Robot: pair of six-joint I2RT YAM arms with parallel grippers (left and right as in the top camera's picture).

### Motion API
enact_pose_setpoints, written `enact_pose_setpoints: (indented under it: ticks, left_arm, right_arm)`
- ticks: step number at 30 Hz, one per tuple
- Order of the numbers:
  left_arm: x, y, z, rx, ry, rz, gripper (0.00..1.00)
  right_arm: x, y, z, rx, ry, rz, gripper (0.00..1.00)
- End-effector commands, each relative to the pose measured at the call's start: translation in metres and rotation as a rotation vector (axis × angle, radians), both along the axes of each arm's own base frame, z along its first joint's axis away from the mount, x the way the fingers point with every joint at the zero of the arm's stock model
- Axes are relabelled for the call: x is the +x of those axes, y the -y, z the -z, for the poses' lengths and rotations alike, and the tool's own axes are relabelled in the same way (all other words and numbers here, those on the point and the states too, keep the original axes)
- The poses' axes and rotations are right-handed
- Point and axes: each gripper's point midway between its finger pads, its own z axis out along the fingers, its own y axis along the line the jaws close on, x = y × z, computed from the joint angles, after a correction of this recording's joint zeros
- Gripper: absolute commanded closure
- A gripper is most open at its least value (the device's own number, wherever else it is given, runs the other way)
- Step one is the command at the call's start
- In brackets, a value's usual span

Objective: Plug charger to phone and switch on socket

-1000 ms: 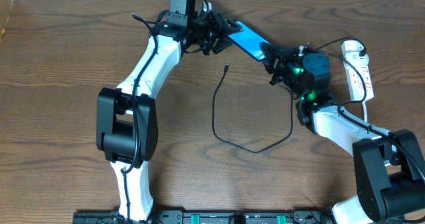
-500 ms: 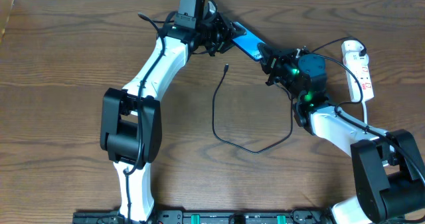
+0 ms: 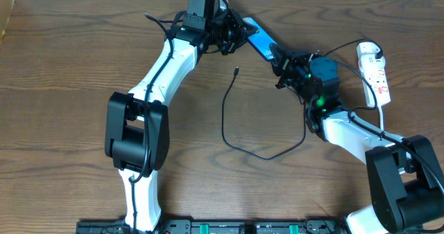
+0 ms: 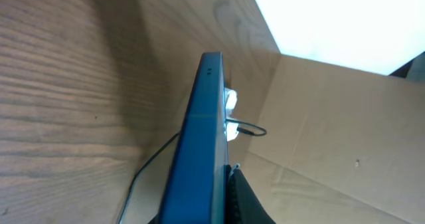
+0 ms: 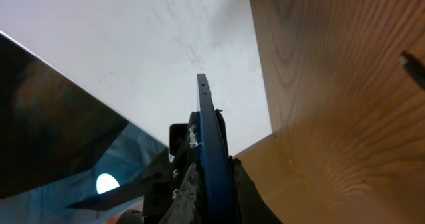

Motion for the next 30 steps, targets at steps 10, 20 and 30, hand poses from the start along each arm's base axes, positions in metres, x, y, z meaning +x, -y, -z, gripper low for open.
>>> enact_pose_setpoints:
  ticks: [10,20,30]
  left_arm:
    - [0.021,-0.006,-0.026,0.017,0.130,-0.082,0.93]
    - [0.023,-0.012,-0.028,0.027,0.173,-0.054,0.93]
    - [0.009,-0.043,-0.050,-0.076,0.331,0.191,0.93]
  right_arm:
    - [-0.008,-0.025,-0.012,-0.040,0.066,-0.092,0.92]
    - [-0.006,-0.021,-0.011,-0.124,0.121,-0.098,0.55]
    - [-0.001,0.001,-0.007,-0.494,0.368,-0.203,0.01]
